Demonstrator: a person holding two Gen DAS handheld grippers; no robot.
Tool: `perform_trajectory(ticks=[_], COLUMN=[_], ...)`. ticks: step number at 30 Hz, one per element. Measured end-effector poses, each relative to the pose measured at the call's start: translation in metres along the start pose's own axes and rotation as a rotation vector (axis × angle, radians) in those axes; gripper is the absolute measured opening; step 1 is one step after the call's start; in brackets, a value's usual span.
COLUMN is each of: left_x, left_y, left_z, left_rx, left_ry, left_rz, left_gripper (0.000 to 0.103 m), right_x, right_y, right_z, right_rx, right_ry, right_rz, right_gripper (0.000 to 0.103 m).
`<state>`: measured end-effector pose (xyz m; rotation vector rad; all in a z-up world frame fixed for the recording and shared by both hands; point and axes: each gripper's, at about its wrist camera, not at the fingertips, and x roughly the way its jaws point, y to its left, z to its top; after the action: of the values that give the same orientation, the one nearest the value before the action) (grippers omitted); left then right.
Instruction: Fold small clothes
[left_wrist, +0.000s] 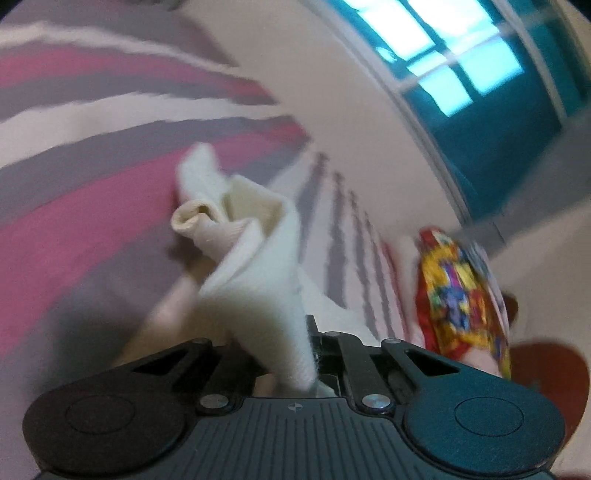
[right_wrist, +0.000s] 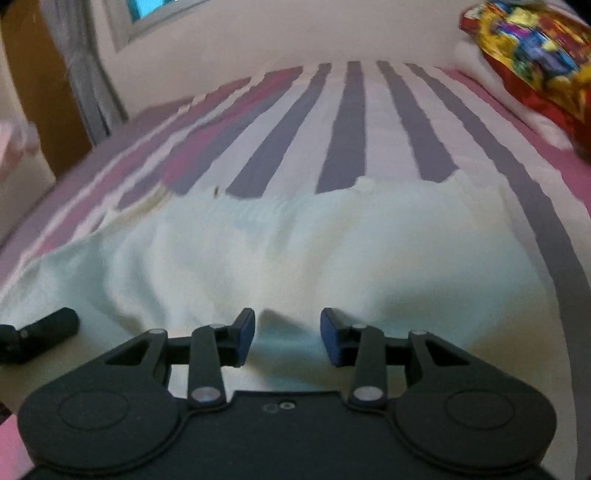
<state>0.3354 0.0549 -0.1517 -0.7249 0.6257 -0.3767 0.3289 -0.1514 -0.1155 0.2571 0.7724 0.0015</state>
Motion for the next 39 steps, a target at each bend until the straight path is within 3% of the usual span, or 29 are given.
perform_trajectory(ticks=[2,4,5,8,11,14,17,21,25,35,39], left_x=[0.006,0.014,0.017,0.025,0.037,0.045,0.046,0.031,0.022,-0.027,-0.031], left_y=[-0.022,-0.048,-0.058,-0.094,-0.117,-0.129,-0.133,-0.144,-0.164,-0.146,-0.136], left_z=[-0.002,-0.009,-0.013,-0.032,-0.053,-0.073,-0.080,-0.090,-0.100,-0.075,-0.059], left_rx=[0.075,0.177,0.216,0.362,0.461,0.560,0.603,0.661,0.773,0.515,0.411], left_ry=[0.024,0.067,0.084,0.149,0.246,0.326,0.357,0.352,0.311,0.372,0.360], left_rz=[-0.032,-0.061,-0.071,-0.114,-0.122,-0.091,-0.048,-0.003,0.025,-0.043,-0.058], left_gripper=[0.006,0.006,0.006,0.006,0.006,0.006,0.006,0.007,0.007,0.007,0.007], right_x=[0.001,0.009,0.007,-0.015,-0.034,-0.060,-0.068,-0.076,-0.074,-0.082,-0.081], right_y=[-0.001,0.014,0.015,-0.037,-0.096,-0.133,-0.147,-0.159,-0.160,-0.164,-0.157], right_z=[-0.001,-0.010,-0.010,0.001,0.001,0.000,0.000,-0.007,-0.006,-0.009,-0.013], right_rx=[-0.059,-0.233,-0.234,0.065,0.227,0.286,0.309,0.383,0.437,0.451,0.456], right_ry=[-0.003,0.023,0.014,-0.019,-0.004,-0.015,-0.002,-0.009,0.012,0.012,0.025], right_rz=[-0.046,-0.104,-0.100,0.009,0.074,0.126,0.141,0.158,0.253,0.243,0.247], right_gripper=[0.039,0.039,0.039,0.037,0.035,0.040,0.043,0.043,0.044,0.051,0.052])
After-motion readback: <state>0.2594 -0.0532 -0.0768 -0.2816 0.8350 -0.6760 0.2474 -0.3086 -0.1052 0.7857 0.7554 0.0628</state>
